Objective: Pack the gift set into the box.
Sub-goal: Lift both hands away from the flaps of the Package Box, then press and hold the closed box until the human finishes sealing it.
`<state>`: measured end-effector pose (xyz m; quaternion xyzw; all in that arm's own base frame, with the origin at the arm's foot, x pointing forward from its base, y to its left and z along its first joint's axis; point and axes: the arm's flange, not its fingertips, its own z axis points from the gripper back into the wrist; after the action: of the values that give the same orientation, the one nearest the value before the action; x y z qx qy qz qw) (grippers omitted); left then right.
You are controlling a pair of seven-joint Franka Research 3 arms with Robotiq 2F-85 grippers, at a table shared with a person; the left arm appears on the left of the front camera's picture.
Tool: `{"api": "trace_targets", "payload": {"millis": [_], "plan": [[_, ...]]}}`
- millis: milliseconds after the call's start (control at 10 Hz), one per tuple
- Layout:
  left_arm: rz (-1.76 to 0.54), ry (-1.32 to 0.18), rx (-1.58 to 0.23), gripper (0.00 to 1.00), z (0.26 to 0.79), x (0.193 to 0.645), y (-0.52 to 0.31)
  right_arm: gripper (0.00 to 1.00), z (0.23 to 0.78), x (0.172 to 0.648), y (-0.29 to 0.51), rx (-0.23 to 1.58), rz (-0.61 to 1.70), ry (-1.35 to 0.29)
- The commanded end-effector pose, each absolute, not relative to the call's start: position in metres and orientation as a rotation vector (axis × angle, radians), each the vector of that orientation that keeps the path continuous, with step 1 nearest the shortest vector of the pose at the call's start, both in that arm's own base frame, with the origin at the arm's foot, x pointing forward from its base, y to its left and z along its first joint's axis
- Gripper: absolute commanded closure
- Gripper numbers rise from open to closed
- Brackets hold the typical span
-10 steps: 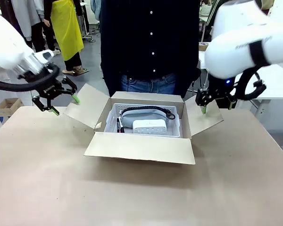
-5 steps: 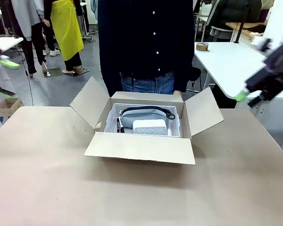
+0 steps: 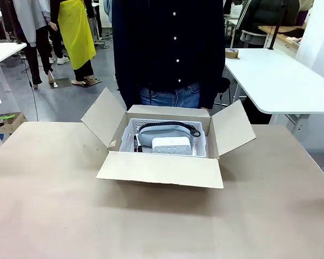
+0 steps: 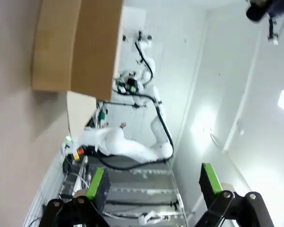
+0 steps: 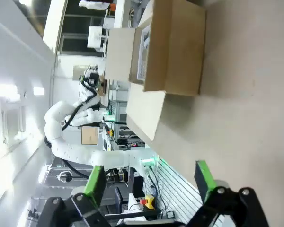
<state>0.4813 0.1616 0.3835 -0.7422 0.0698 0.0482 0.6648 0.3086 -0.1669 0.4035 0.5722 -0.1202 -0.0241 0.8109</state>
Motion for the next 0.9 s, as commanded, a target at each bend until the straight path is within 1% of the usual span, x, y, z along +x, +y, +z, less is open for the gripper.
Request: {"api": "trace_targets", "payload": {"millis": [0,800], "plan": [[0.047,0.201,-1.696,0.00,0.3925,0.4722,0.1539,0.00,0.4388,0.3295,-0.1313,1.102,0.105,-0.255],[0.047,0.201,-1.696,0.00,0.3925,0.4722,0.1539,0.00,0.4388,0.3295,-0.1313,1.102,0.105,-0.255]]}}
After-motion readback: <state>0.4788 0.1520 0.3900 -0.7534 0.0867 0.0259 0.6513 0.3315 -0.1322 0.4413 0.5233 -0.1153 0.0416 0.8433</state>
